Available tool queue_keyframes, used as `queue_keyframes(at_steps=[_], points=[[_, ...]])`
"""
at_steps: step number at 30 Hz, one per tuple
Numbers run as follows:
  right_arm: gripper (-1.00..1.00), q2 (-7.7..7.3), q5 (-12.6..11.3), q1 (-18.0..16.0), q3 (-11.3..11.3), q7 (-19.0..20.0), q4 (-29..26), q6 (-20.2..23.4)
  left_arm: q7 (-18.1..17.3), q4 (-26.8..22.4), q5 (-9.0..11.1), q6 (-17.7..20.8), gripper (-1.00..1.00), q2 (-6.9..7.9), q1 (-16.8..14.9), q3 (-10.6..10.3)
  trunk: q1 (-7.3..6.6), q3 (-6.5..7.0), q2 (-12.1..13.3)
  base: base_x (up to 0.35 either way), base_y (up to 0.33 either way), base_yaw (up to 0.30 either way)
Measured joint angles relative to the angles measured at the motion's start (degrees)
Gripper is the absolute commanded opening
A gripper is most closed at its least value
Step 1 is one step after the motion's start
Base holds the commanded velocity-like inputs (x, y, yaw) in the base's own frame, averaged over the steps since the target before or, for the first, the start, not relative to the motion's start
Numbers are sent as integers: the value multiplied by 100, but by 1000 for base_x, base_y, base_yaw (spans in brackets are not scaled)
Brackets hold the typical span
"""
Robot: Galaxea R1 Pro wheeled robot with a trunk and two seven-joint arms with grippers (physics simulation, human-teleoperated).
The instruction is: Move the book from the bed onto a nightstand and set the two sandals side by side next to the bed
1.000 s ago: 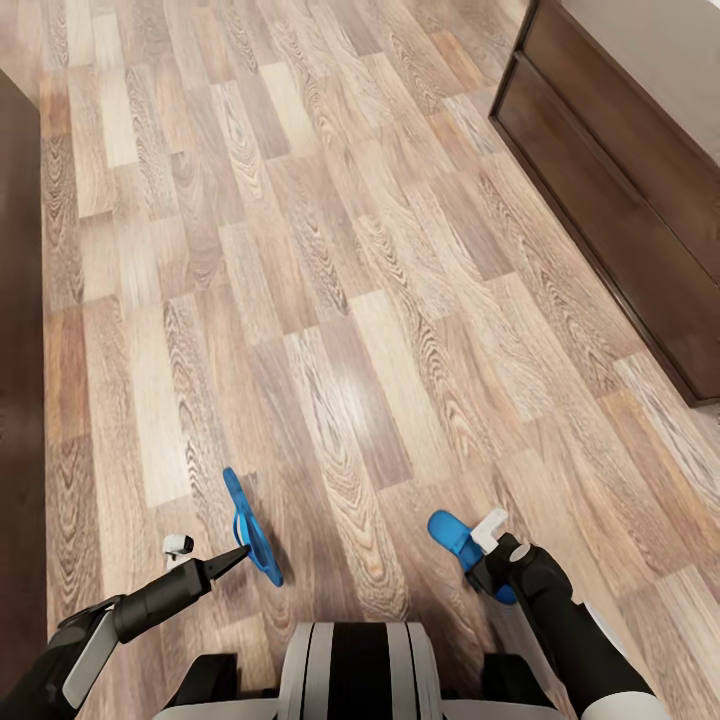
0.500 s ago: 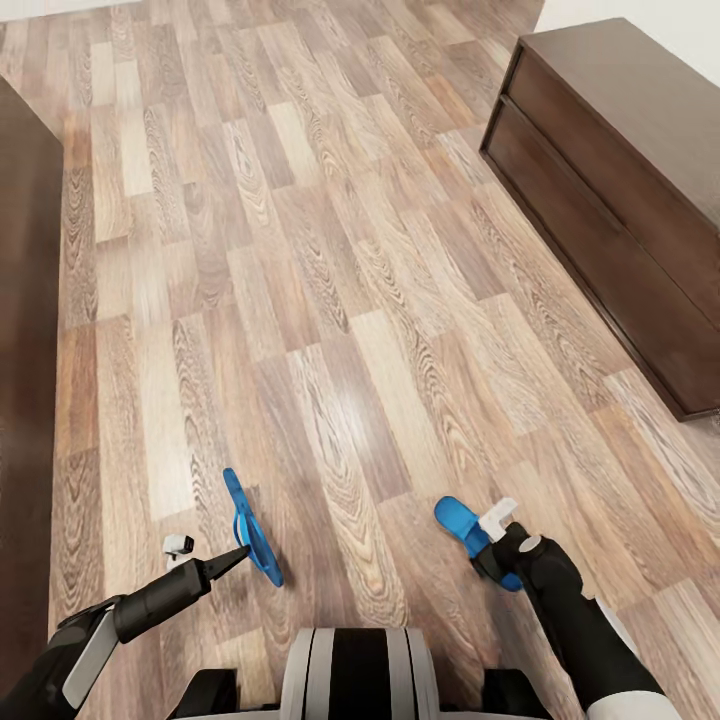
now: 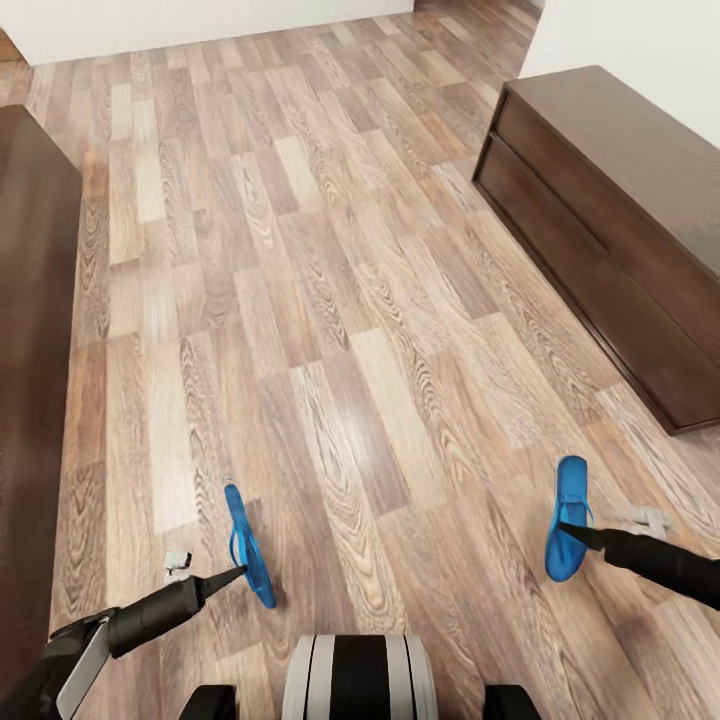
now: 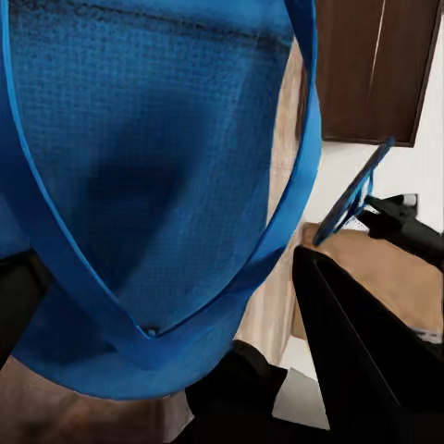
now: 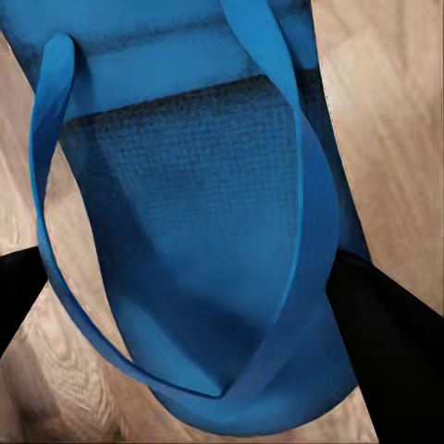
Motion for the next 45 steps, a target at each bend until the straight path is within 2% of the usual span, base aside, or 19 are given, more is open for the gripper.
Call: queue_keyframes(at_steps=[1, 3, 7, 12, 15, 18, 20, 24, 26, 29, 32, 34, 38, 45], points=[[-100, 0, -2, 8, -135, 145, 125, -12, 14, 360, -386, -352, -100, 17, 4, 1, -2, 22, 1, 0, 0, 0], [-100, 4, -32, 12, -201, 221, 243, -13, 36, 651, -671, -789, -100, 24, 5, 28, -8, 67, 4, 0, 0, 0], [-100, 14, -57, 13, -226, 251, 381, -108, 30, 848, -810, -1060, -100, 40, 5, 17, -18, 155, 9, 0, 0, 0], [-100, 12, -58, 19, -235, 276, 748, -630, 36, 1201, -843, -1541, -100, 45, 4, 17, -31, 266, 16, 0, 0, 0], [-100, 22, -53, 38, -231, 280, 864, -726, 35, 1246, -845, -1616, -100, 62, 4, 20, -39, 333, 20, 0, 0, 0], [-100, 26, -45, 260, -224, 323, 1449, -930, 37, 1256, -840, -1631, -100, 75, 4, 36, -46, 399, 24, 0, 0, 0], [-100, 27, -44, 328, -220, 366, 1853, -1302, 28, 1260, -836, -1617, -100, 69, 4, 45, -52, 443, 27, 0, 0, 0], [-100, 32, -37, 376, -220, 398, 2492, -2318, 63, 1260, -837, -1631, -100, 25, 4, 26, -62, 532, 32, 0, 0, 0], [-100, 33, -38, 383, -212, 399, 3027, -2811, 66, 1261, -835, -1624, -100, 15, 4, 21, -67, 576, 35, 0, 0, 0], [-100, 29, -46, 384, -206, 395, 3674, -3231, 78, 1267, -831, -1628, -100, 12, 4, 19, -75, 643, 39, 0, 0, 0], [-100, 24, -51, 384, -203, 393, 4162, -3382, 174, 1447, -835, -1689, -100, 11, 5, 15, -82, 709, 43, 0, 0, 0], [-100, 23, -47, 383, -202, 389, 4359, -3448, 289, 1615, -836, -1938, -100, 8, 5, 13, -88, 754, 45, 0, 0, 0], [-100, 22, -38, 383, -196, 372, 4463, -3641, 347, 1712, -822, -2160, -100, 6, 4, 12, -98, 842, 51, 0, 0, 0], [-100, 26, -27, 383, -191, 319, 4625, -3672, 369, 1724, -821, -2193, -100, 9, 5, 16, -116, 998, 60, 0, 0, 0]])
